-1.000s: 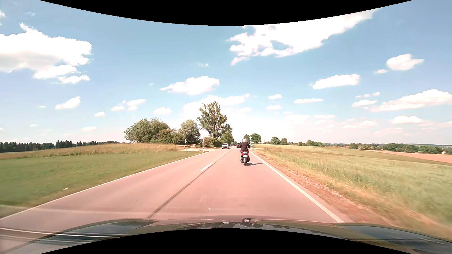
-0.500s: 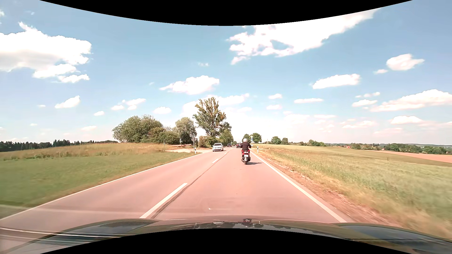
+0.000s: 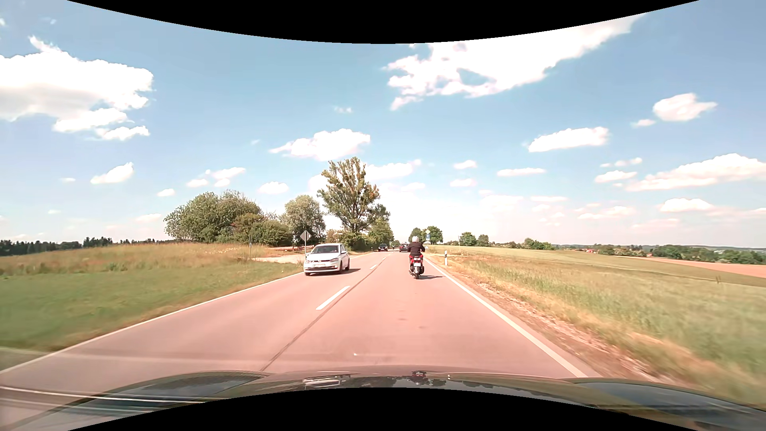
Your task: Follow the waypoints while adhering to traffic rules and regulations
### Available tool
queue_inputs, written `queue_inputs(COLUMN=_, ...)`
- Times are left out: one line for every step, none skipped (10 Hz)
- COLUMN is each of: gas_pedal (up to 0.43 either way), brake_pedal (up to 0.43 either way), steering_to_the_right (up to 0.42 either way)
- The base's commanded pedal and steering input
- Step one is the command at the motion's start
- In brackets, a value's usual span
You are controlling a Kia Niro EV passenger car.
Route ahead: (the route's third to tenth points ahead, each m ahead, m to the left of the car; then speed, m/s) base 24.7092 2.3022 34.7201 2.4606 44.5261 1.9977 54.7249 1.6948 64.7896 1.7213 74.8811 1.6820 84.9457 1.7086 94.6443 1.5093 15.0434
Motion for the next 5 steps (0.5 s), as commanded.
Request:
queue_inputs(gas_pedal=0.268, brake_pedal=0.012, steering_to_the_right=0.003)
queue_inputs(gas_pedal=0.268, brake_pedal=0.012, steering_to_the_right=0.003)
queue_inputs(gas_pedal=0.268, brake_pedal=0.012, steering_to_the_right=0.001)
queue_inputs(gas_pedal=0.268, brake_pedal=0.012, steering_to_the_right=0.0)
queue_inputs(gas_pedal=0.268, brake_pedal=0.012, steering_to_the_right=-0.001)
